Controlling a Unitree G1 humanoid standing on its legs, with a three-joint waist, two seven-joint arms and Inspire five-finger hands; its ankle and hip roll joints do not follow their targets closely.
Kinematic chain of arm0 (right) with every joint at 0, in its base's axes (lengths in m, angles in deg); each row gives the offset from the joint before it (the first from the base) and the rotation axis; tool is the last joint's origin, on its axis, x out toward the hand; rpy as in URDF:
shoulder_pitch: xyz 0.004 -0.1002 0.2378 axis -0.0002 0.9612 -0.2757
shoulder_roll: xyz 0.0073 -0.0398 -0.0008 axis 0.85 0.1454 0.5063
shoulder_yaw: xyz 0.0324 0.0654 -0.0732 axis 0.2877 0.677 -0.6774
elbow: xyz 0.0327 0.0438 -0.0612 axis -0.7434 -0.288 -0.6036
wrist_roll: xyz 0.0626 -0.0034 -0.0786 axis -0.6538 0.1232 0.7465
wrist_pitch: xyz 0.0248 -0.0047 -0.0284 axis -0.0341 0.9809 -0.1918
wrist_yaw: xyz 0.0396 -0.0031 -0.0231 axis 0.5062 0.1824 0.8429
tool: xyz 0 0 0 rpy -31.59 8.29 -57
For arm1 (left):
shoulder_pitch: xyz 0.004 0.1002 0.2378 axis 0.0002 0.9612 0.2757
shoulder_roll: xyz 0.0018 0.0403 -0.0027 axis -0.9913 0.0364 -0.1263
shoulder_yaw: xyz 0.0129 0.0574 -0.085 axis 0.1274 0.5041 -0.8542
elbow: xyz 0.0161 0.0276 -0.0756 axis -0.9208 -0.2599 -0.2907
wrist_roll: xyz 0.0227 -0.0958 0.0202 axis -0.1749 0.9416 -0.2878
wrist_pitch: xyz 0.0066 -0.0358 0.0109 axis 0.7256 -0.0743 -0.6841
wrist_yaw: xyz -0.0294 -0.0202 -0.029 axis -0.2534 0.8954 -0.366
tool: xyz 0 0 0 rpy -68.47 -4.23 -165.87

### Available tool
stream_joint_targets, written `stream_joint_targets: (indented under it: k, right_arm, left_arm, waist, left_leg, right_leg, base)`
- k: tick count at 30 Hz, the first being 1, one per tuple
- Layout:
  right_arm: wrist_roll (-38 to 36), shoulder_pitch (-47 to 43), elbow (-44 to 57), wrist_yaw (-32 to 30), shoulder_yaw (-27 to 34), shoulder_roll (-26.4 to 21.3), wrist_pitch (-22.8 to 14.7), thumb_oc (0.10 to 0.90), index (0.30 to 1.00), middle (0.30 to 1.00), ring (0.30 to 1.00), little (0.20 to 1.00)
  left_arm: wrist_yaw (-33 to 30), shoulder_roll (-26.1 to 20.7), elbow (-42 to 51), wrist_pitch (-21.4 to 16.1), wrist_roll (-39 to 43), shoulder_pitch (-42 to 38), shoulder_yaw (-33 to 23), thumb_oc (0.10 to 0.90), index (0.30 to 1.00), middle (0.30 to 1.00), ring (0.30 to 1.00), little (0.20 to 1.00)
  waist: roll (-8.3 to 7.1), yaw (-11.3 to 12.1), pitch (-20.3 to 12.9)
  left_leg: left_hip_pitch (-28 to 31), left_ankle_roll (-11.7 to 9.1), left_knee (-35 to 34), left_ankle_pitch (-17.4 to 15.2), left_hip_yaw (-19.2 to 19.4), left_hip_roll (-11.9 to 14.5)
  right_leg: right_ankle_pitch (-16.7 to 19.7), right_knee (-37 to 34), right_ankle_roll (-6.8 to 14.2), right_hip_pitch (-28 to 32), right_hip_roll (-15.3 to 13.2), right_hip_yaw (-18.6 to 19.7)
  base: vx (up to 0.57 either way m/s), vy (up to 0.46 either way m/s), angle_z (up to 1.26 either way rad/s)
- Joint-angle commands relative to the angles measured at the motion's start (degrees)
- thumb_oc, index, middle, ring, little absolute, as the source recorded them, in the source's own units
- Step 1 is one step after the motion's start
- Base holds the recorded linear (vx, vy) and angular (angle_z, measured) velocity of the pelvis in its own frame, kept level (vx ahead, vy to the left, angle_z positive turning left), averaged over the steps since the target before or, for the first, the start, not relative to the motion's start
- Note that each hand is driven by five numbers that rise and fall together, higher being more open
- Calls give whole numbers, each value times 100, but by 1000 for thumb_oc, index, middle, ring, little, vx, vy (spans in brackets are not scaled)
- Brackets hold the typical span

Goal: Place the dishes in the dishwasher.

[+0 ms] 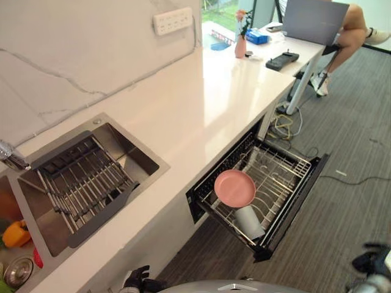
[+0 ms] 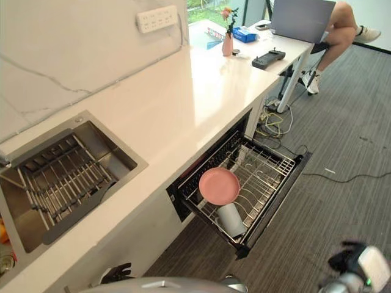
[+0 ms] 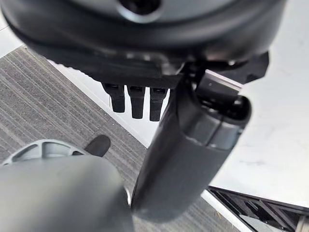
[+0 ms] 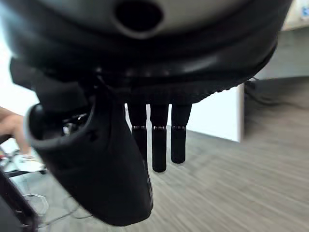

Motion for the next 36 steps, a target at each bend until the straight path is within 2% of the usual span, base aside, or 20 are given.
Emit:
stream_joint_targets:
  k: [1, 5, 8, 9, 10, 11, 14, 18, 20, 21, 24, 25, 27, 31, 36]
  right_arm:
    - [-208, -765, 378, 111, -482, 60, -570, 400, 300, 300, 300, 300]
    - [-186, -922, 309, 289, -860, 119, -603, 400, 300, 300, 300, 300]
    - [-70, -1476, 2, 546, -1476, 65, -653, 400, 300, 300, 300, 300]
    - [-51, -1611, -96, 576, -1577, 38, -662, 400, 300, 300, 300, 300]
    - [-56, -1640, -130, 573, -1585, 37, -676, 400, 300, 300, 300, 300]
    - [-34, -1977, -272, 655, -1784, -18, -715, 400, 300, 300, 300, 300]
    - [-183, -2434, -694, 818, -1924, -108, -809, 400, 300, 300, 300, 300]
    - [-244, -3036, -932, 971, -2018, -519, -889, 400, 300, 300, 300, 300]
    - [-212, -3161, -864, 990, -2045, -637, -898, 400, 300, 300, 300, 300]
    - [-124, -3457, -754, 1041, -2127, -899, -941, 400, 300, 300, 300, 300]
    - [12, -3814, -579, 1086, -2297, -1237, -998, 400, 300, 300, 300, 300]
    - [12, -3814, -579, 1086, -2297, -1237, -998, 400, 300, 300, 300, 300]
    - [67, -4254, -454, 1128, -2459, -1558, -1055, 400, 300, 300, 300, 300]
    - [109, -4722, -127, 1108, -2731, -1582, -1149, 400, 300, 300, 300, 300]
    - [84, -5038, 144, 1114, -2983, -1267, -1210, 400, 300, 300, 300, 300]
  left_arm:
    - [-64, 276, -224, -84, 159, -119, 124, 800, 900, 900, 900, 900]
    - [-78, 239, -233, -77, 174, -80, 69, 800, 900, 900, 900, 900]
    - [-122, 118, -202, -101, 128, 5, 63, 800, 900, 900, 900, 900]
    - [-129, 92, -206, -103, 102, 19, 79, 800, 900, 900, 900, 900]
    - [-130, 94, -203, -102, 101, 15, 73, 800, 900, 900, 900, 900]
    - [-138, 44, -187, -107, 71, 39, 76, 800, 900, 900, 900, 900]
    - [-141, -3, -166, -127, 10, 93, 99, 800, 900, 900, 900, 900]
    - [-97, -115, -125, -150, -78, 174, 140, 800, 900, 900, 900, 900]
    - [-88, -142, -134, -148, -102, 184, 138, 800, 900, 900, 900, 900]
    - [-61, -200, -148, -163, -147, 201, 174, 800, 900, 900, 900, 900]
    - [-34, -280, -180, -170, -206, 180, 254, 800, 900, 900, 900, 900]
    - [-34, -280, -180, -170, -206, 180, 254, 800, 900, 900, 900, 900]
    - [-3, -336, -195, -183, -223, 136, 320, 800, 900, 900, 900, 900]
    - [7, -369, -218, -196, -183, 75, 393, 800, 900, 900, 900, 900]
    - [-17, -394, -236, -206, -96, -13, 405, 800, 900, 900, 900, 900]
  waist:
    - [2, 184, 77]
    - [11, 232, 89]
    - [65, 456, 96]
    - [84, 543, 89]
    - [84, 531, 94]
    - [107, 665, 90]
    - [147, 877, 58]
    - [197, 1173, 49]
    - [199, 1224, 56]
    - [211, 1386, 83]
    - [218, 1592, 156]
    - [218, 1592, 156]
    - [269, 1744, 278]
    - [315, 1875, 458]
    - [349, 1969, 628]
  left_leg:
    - [66, -230, 203, 157, -219, 504]
    - [56, -231, 185, 175, -245, 487]
    - [-19, -236, 145, 228, -334, 457]
    - [-41, -239, 136, 248, -356, 448]
    - [-45, -239, 134, 251, -364, 447]
    - [-96, -242, 117, 285, -425, 436]
    - [-170, -239, 75, 322, -553, 399]
    - [-338, -227, 20, 368, -791, 313]
    - [-389, -223, 19, 373, -854, 294]
    - [-527, -214, 11, 394, -1016, 255]
    - [-733, -204, 3, 429, -1210, 205]
    - [-733, -204, 3, 429, -1210, 205]
    - [-997, -184, -13, 469, -1449, 167]
    - [-1181, -162, -25, 491, -1558, 168]
    - [-1291, -143, -34, 484, -1606, 184]
  right_leg:
    - [-130, 271, 354, 0, -577, -274]
    - [-126, 251, 353, 21, -573, -304]
    - [-139, 243, 348, 86, -580, -426]
    - [-143, 245, 349, 113, -583, -476]
    - [-144, 243, 349, 115, -582, -484]
    - [-145, 241, 350, 159, -592, -591]
    - [-137, 227, 365, 246, -614, -762]
    - [-105, 210, 403, 324, -677, -1046]
    - [-98, 209, 416, 333, -693, -1101]
    - [-94, 222, 432, 342, -731, -1280]
    - [-85, 234, 458, 329, -773, -1471]
    - [-85, 234, 458, 329, -773, -1471]
    - [-76, 276, 487, 239, -826, -1638]
    - [-41, 321, 502, 109, -898, -1708]
    - [18, 357, 519, -20, -996, -1671]
  base:
    - [0, 0, 0]
    - [6, 6, 7]
    - [12, 16, 9]
    - [9, 12, 24]
    - [16, 9, 35]
    - [25, 6, 42]
    - [39, 18, 41]
    - [26, 36, 34]
    - [11, 29, 39]
    - [-2, 35, 35]
    - [-2, 48, 35]
    - [-44, 66, 64]
    - [-37, 80, 64]
    - [-16, 71, 42]
    - [-15, 51, 22]
